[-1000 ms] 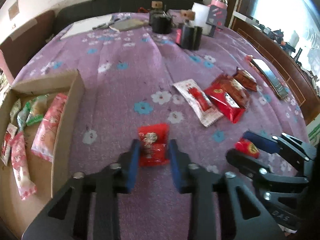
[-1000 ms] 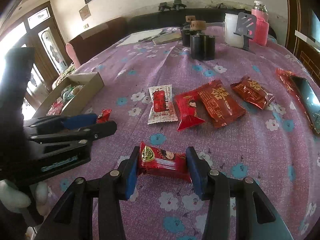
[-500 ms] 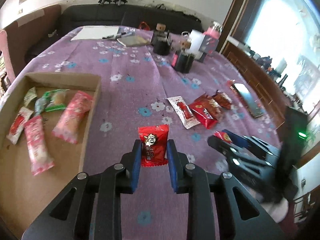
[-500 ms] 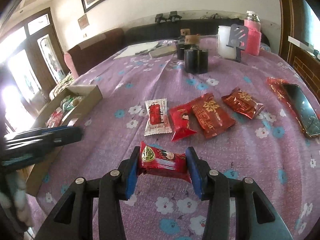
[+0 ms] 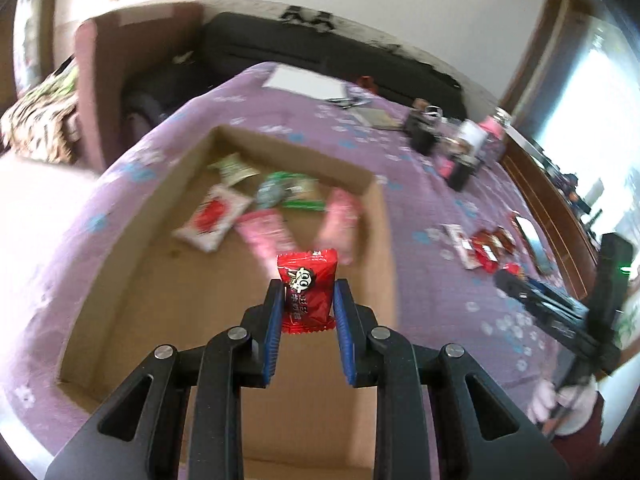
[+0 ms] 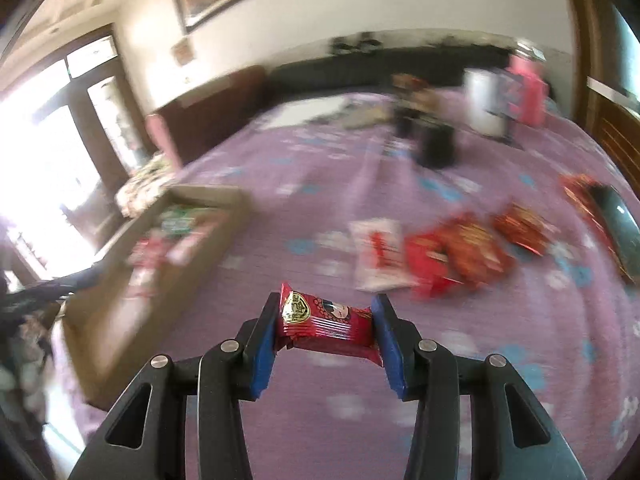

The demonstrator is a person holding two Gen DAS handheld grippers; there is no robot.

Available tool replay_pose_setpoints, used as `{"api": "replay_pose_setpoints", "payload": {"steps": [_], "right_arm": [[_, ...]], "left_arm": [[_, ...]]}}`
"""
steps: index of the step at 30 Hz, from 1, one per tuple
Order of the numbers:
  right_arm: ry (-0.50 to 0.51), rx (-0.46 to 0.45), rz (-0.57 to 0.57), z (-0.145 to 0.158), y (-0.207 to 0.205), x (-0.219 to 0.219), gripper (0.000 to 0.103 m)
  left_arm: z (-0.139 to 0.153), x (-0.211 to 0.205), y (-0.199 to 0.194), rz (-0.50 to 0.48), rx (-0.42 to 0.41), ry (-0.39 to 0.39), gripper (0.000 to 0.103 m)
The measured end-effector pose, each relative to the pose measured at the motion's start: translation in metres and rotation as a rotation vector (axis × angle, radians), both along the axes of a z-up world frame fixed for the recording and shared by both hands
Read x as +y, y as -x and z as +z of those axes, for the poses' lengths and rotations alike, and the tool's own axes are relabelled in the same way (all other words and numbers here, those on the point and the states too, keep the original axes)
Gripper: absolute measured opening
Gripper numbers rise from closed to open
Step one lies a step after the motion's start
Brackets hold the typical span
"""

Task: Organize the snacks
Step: 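Carry both red snacks over the cardboard box and open both grippers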

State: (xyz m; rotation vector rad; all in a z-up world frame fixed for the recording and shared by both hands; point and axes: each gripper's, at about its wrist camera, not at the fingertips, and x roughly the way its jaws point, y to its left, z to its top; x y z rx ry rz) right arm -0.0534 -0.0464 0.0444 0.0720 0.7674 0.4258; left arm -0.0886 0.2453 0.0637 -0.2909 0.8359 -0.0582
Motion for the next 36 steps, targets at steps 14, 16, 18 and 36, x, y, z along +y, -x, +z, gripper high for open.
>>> {"api": "replay_pose_setpoints", "payload": {"steps": [14, 16, 18, 36], "right_arm": [[0.062, 0.057, 0.399, 0.008, 0.003, 0.191, 0.045], [0.082, 0.083, 0.427, -0.002, 0.0, 0.211, 0.045], [0.095, 0.098, 0.449, -0.008, 0.0, 0.226, 0.045], [0.051, 0.073, 0.462, -0.005, 0.009, 0.24, 0.06]], "left_arm": [[-0.039, 0.074, -0.029, 0.127, 0.117, 0.006, 0.022], [-0.041, 0.078, -0.034, 0.125, 0.122, 0.014, 0.022], [-0.04, 0.076, -0.037, 0.117, 0.121, 0.012, 0.023], [-0.003, 0.084, -0.005, 0.171, 0.026, 0.066, 0.049]]}}
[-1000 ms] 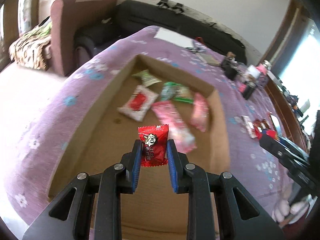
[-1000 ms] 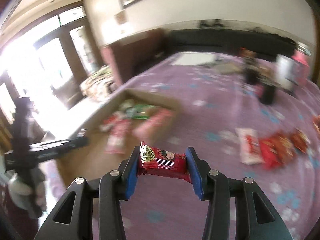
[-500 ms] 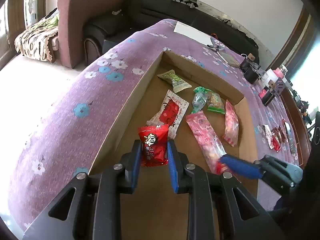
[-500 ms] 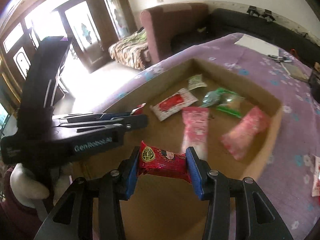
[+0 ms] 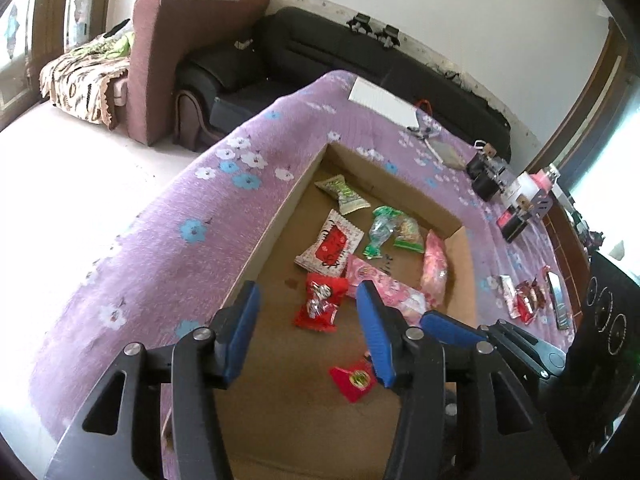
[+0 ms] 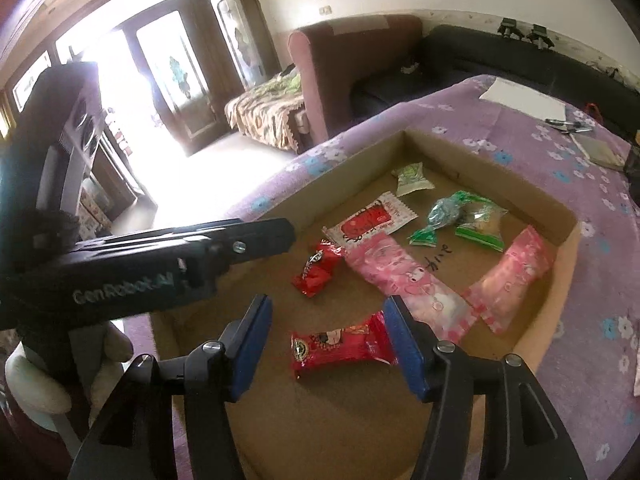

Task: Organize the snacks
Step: 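Carry both red snacks over the cardboard box and open both grippers, then move both open grippers back over the remaining snacks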

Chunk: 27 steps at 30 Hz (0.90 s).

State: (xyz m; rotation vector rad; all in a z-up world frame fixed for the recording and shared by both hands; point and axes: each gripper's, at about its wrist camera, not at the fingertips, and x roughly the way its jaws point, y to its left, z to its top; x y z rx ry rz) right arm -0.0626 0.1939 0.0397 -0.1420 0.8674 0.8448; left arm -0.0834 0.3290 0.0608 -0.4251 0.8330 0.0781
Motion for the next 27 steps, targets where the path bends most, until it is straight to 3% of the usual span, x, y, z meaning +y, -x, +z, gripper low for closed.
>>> {"api": "replay_pose_setpoints", "payload": {"steps": [3, 6, 12, 18, 22, 26, 27], "right_arm": [[-0.033, -0.012, -0.021, 0.01, 0.008, -0.017, 0.06], [-0.065, -0.018, -0.056, 0.018, 0.015, -0.041, 0.06], [-0.078, -0.042, -0.174, 0.023, 0.016, -0.109, 0.062], [-0.086, -0.027, -0.444, 0.013, -0.022, -0.218, 0.063], [-0.111, 0.001, -0.631, 0.0, -0.061, -0.292, 0.065], [-0.101, 0.034, -0.651, -0.01, -0.08, -0.309, 0.058], [-0.103, 0.052, -0.645, -0.013, -0.086, -0.311, 0.051]], "left_arm": [[0.008, -0.011, 0.012, -0.007, -0.02, 0.017, 0.05], [0.013, -0.027, 0.022, -0.032, -0.036, 0.033, 0.057], [0.019, -0.072, 0.035, -0.12, -0.052, 0.054, 0.057], [0.017, -0.102, 0.043, -0.168, -0.044, 0.081, 0.057], [0.018, -0.12, 0.043, -0.191, -0.039, 0.06, 0.057], [0.018, -0.136, 0.039, -0.205, -0.027, 0.037, 0.057], [0.017, -0.139, 0.038, -0.21, -0.023, 0.031, 0.057]]}}
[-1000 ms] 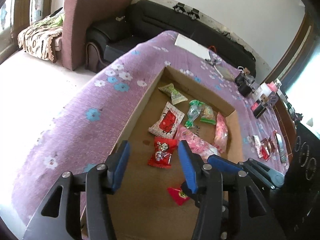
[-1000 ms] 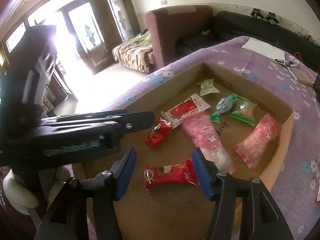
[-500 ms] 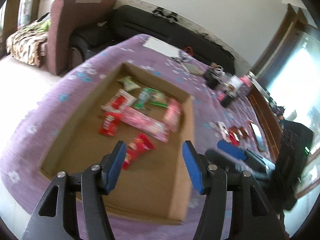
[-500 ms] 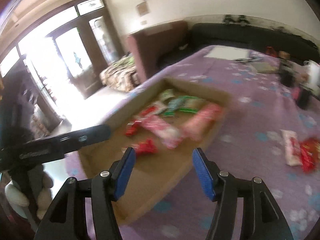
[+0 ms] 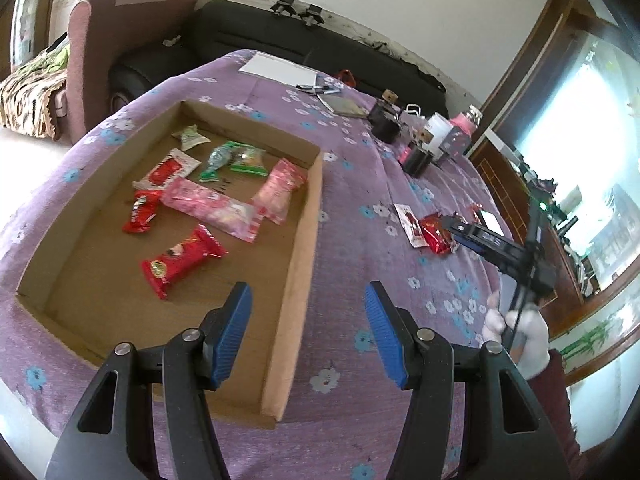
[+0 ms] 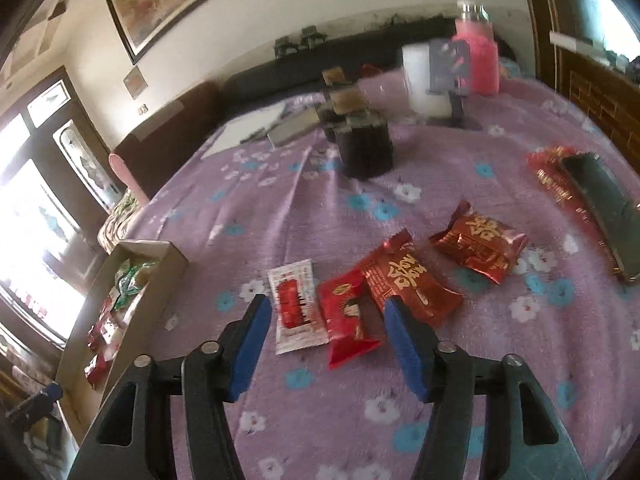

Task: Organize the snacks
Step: 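Move both open grippers back over the remaining snacks, then grasp a red-and-white packet with the left gripper while the right gripper grasps a red candy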

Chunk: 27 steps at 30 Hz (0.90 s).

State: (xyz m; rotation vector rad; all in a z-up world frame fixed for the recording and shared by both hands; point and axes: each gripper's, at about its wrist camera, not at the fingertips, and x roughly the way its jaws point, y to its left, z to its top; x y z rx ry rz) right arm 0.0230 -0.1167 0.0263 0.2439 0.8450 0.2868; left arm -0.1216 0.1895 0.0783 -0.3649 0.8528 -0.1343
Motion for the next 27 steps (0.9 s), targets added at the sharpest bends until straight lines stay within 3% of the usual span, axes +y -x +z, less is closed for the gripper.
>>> {"api": "replay_pose_setpoints", "payload": {"steps": [1, 9, 11, 12, 18, 27], "right_arm": [[-0.003, 0.015, 0.004, -0.004, -0.005, 0.001, 0.046], [0.073, 0.037, 0.035, -0.028, -0.015, 0.014, 0.046], [0.093, 0.027, 0.041, -0.027, -0.014, 0.017, 0.037], [0.108, 0.026, 0.04, -0.028, -0.014, 0.018, 0.021], [0.112, 0.058, 0.001, -0.027, -0.007, 0.008, 0.02], [0.043, 0.098, -0.018, -0.029, -0.008, -0.009, 0.021]], "left_arm": [[0.0, -0.004, -0.001, -0.006, 0.004, -0.006, 0.057], [-0.003, -0.031, -0.019, -0.053, 0.027, -0.022, 0.057], [-0.005, -0.041, -0.027, -0.072, 0.042, -0.02, 0.057], [-0.007, -0.047, -0.031, -0.082, 0.049, -0.022, 0.057], [-0.012, -0.089, -0.066, -0.131, 0.084, -0.053, 0.057], [-0.041, -0.135, -0.142, -0.174, 0.17, 0.008, 0.057]]}}
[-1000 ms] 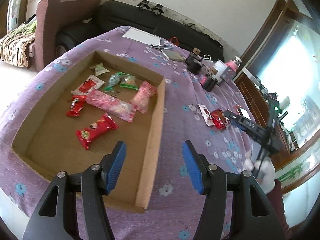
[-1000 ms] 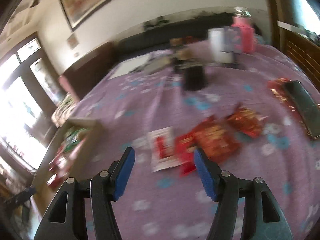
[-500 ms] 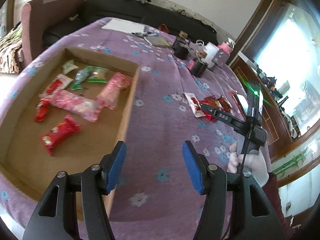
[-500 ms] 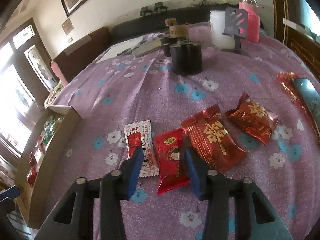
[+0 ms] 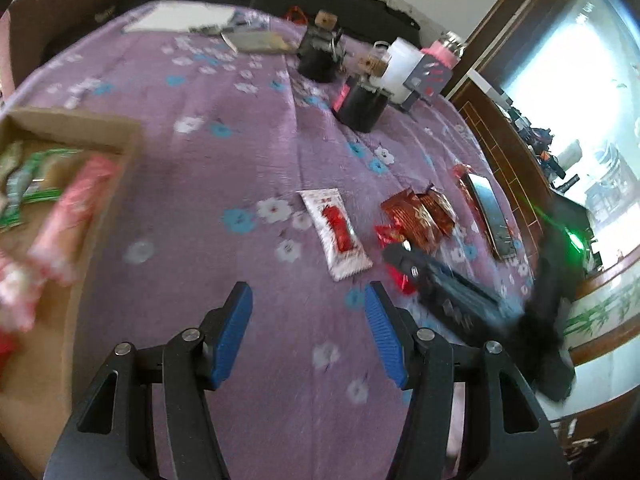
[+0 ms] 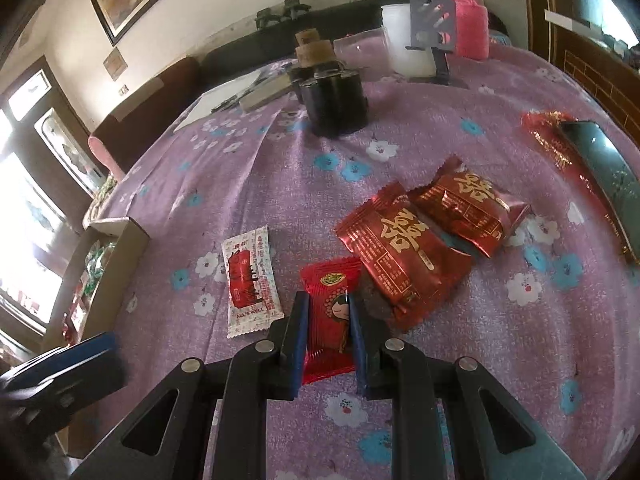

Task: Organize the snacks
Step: 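Grasp a red-and-white packet with the left gripper while the right gripper grasps a red candy, then carry both snacks into the cardboard box and open both grippers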

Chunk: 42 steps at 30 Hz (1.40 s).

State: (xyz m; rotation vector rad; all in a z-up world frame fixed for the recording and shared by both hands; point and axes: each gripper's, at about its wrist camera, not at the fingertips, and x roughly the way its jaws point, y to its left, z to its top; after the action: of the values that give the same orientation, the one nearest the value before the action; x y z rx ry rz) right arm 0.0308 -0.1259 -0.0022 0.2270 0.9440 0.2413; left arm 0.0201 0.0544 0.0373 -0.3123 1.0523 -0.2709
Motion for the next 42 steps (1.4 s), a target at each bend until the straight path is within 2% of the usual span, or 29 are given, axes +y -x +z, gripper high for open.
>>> {"api": "replay_pose_setpoints", "payload": {"steps": [4, 9, 11, 12, 13, 16, 19, 24, 33, 39, 42], "right_arm": [[-0.011, 0.005, 0.0, 0.0, -0.003, -0.002, 0.021], [-0.009, 0.005, 0.0, 0.0, -0.004, -0.002, 0.021], [-0.01, 0.005, -0.001, -0.001, -0.004, -0.002, 0.021], [-0.009, 0.005, 0.0, 0.0, -0.005, -0.002, 0.021], [-0.005, 0.005, 0.001, -0.001, -0.005, -0.002, 0.021], [0.049, -0.015, 0.007, 0.0, -0.001, 0.007, 0.021], [0.086, -0.029, 0.012, 0.001, 0.0, 0.012, 0.021], [0.086, -0.033, 0.012, 0.001, 0.0, 0.012, 0.021], [0.065, -0.05, 0.018, 0.004, 0.002, 0.012, 0.021], [0.051, -0.111, 0.048, 0.014, 0.01, 0.017, 0.02], [0.056, -0.139, 0.069, 0.016, 0.015, 0.024, 0.02]], "left_arm": [[-0.014, -0.017, -0.031, -0.002, 0.023, -0.01, 0.057], [-0.022, -0.051, -0.053, -0.058, -0.026, -0.119, 0.056], [-0.024, -0.062, -0.055, -0.077, -0.059, -0.197, 0.05], [-0.024, -0.065, -0.055, -0.083, -0.072, -0.215, 0.036], [-0.025, -0.066, -0.055, -0.089, -0.07, -0.223, 0.027], [-0.025, -0.067, -0.052, -0.079, -0.084, -0.257, 0.023], [-0.025, -0.061, -0.051, -0.073, -0.08, -0.236, 0.022], [-0.019, -0.05, -0.046, -0.057, -0.081, -0.192, 0.022], [0.018, -0.016, -0.004, -0.062, -0.146, -0.074, 0.022], [0.038, 0.027, 0.032, -0.021, -0.183, -0.019, 0.022], [0.044, 0.063, 0.054, 0.045, -0.206, -0.013, 0.022]]}}
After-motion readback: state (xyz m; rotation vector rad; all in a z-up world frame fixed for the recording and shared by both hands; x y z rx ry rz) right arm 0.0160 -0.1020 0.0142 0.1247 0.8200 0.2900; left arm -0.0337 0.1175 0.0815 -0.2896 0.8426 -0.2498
